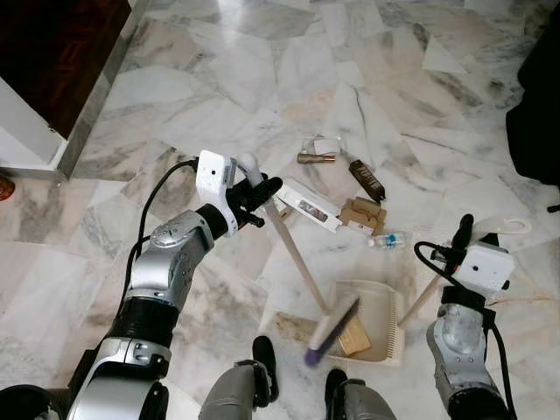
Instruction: Sweep floor
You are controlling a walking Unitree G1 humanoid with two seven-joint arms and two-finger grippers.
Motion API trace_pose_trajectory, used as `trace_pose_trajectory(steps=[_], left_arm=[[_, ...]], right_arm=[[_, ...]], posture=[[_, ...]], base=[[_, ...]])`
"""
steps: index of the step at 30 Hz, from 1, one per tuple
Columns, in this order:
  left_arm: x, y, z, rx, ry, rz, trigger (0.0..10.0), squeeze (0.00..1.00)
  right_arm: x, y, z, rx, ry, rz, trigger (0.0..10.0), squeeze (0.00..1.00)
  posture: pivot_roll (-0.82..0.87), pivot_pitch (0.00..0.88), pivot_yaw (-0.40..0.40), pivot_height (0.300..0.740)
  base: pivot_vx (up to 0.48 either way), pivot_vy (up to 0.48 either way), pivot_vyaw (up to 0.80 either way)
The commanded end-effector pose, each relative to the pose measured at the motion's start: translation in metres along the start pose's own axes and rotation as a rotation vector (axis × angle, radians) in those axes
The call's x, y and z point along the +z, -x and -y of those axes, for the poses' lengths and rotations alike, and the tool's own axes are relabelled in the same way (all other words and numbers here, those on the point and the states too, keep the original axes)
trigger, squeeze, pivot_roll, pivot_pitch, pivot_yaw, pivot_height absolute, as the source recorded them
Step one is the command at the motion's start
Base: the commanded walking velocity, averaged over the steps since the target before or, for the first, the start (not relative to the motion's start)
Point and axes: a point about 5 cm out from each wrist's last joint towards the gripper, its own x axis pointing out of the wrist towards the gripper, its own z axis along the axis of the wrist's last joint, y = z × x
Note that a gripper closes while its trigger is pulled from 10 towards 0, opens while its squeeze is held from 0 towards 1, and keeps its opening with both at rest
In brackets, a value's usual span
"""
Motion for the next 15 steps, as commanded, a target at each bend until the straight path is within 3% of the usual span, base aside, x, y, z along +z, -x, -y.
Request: trace_pose_trajectory(steps=[1, 3, 6, 15], left_arm=[[0.026, 0.000, -0.002, -0.005, 0.019, 0.109, 10.0, 0.00], [0.028, -0.001, -0.003, -0.003, 0.021, 0.118, 10.0, 0.00], [0.047, 0.001, -0.007, 0.020, 0.023, 0.190, 10.0, 0.00], [0.076, 0.009, -0.025, 0.177, -0.128, 0.290, 10.0, 0.00]], right_arm=[[-0.021, 0.013, 0.000, 0.000, 0.006, -0.131, 10.0, 0.00], [-0.020, 0.011, 0.000, 0.000, 0.003, -0.131, 10.0, 0.00], [-0.014, 0.002, -0.003, -0.022, -0.053, -0.122, 10.0, 0.00], [-0.004, -0.013, -0.007, -0.050, -0.173, -0.109, 10.0, 0.00]], posture=[[0.22, 0.328, 0.087, 0.740], [0.22, 0.324, 0.087, 0.740], [0.23, 0.285, 0.080, 0.740], [0.23, 0.198, 0.059, 0.740]], base=[[0.000, 0.000, 0.00], [0.000, 0.000, 0.00], [0.000, 0.000, 0.00], [0.000, 0.000, 0.00]])
